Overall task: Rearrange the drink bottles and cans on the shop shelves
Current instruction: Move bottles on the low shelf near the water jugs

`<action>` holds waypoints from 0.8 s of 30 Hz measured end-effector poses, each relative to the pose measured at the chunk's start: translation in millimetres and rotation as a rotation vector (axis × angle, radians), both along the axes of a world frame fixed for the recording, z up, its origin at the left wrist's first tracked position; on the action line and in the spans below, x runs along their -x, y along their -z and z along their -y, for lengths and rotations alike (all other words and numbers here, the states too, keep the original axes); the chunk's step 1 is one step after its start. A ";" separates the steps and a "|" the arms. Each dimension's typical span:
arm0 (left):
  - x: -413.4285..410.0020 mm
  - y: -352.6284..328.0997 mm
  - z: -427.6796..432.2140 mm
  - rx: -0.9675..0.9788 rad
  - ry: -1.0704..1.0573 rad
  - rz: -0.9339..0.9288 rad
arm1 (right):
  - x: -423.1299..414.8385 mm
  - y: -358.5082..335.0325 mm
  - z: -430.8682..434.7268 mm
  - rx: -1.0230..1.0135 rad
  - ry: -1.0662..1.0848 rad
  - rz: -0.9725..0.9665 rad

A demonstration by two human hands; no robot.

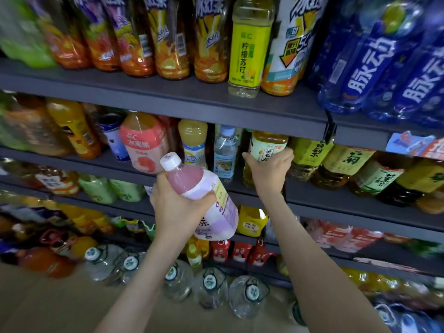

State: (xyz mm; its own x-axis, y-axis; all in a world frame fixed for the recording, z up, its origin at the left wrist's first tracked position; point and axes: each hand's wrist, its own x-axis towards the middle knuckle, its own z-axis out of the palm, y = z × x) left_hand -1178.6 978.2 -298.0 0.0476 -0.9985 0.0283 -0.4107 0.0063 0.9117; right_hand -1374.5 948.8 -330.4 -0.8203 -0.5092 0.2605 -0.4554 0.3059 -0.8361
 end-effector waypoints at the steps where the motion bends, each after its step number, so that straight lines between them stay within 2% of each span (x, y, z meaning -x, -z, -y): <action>1: -3.9 -2.1 -0.9 -0.003 -0.009 -0.003 | 0.7 0.0 4.6 -0.017 -0.016 -0.006; 8: -44.1 -7.0 -15.1 -0.060 -0.070 -0.001 | 10.4 6.9 5.5 -0.171 -0.168 0.101; 11: -65.3 -11.1 -28.5 -0.142 -0.092 -0.035 | -13.9 -1.5 -32.1 -0.086 -0.244 0.118; 13: -77.9 -14.1 -39.4 -0.213 -0.085 -0.059 | -42.6 -10.0 -64.2 -0.047 -0.413 0.184; 14: -83.2 -15.2 -44.5 -0.253 -0.081 -0.075 | -59.4 -16.9 -79.1 -0.092 -0.559 0.257; 16: -92.6 -15.4 -55.8 -0.344 -0.077 -0.120 | -92.9 -31.4 -103.6 -0.290 -0.932 0.427; 18: -99.2 -18.9 -69.4 -0.407 -0.090 -0.180 | -123.2 -39.0 -119.4 -0.488 -1.222 0.498; 20: -104.7 -24.9 -80.1 -0.427 -0.118 -0.223 | -147.4 -41.8 -128.0 -0.584 -1.319 0.415; 22: -112.0 -27.2 -86.4 -0.468 -0.128 -0.281 | -163.8 -48.1 -133.2 -0.622 -1.290 0.315; 24: -122.9 -28.6 -90.2 -0.523 -0.095 -0.320 | -175.1 -51.3 -137.9 -0.583 -1.256 0.322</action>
